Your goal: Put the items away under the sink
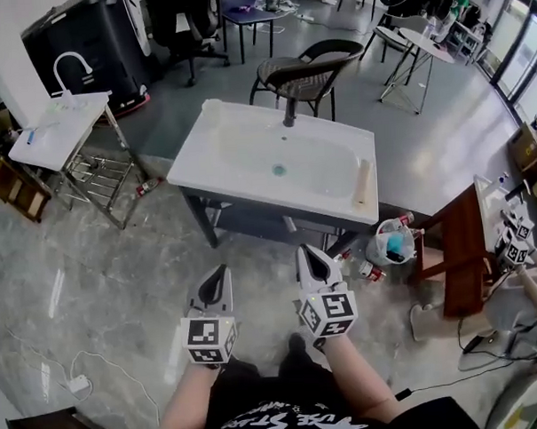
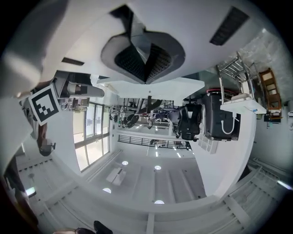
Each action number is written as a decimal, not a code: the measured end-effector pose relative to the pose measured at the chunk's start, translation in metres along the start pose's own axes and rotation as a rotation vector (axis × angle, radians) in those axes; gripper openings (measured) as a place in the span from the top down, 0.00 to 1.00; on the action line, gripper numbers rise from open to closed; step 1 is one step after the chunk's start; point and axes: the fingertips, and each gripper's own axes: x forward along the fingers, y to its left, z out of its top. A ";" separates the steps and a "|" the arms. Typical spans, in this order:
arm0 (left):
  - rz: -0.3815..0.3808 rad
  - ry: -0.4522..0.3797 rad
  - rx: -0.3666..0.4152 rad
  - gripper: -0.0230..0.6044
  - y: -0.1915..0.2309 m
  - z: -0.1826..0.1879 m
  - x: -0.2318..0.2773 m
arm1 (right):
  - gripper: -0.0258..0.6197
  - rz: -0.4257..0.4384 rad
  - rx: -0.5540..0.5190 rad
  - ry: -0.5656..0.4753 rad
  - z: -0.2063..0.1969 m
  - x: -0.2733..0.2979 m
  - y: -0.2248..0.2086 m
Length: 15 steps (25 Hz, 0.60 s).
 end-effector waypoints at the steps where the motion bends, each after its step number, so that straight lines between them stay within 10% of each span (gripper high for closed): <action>1: -0.010 -0.005 0.013 0.95 -0.014 0.005 0.008 | 0.96 -0.014 0.010 -0.011 0.005 -0.005 -0.017; 15: -0.012 -0.020 0.065 0.95 -0.135 0.021 0.077 | 0.96 -0.090 0.036 -0.008 0.011 -0.046 -0.193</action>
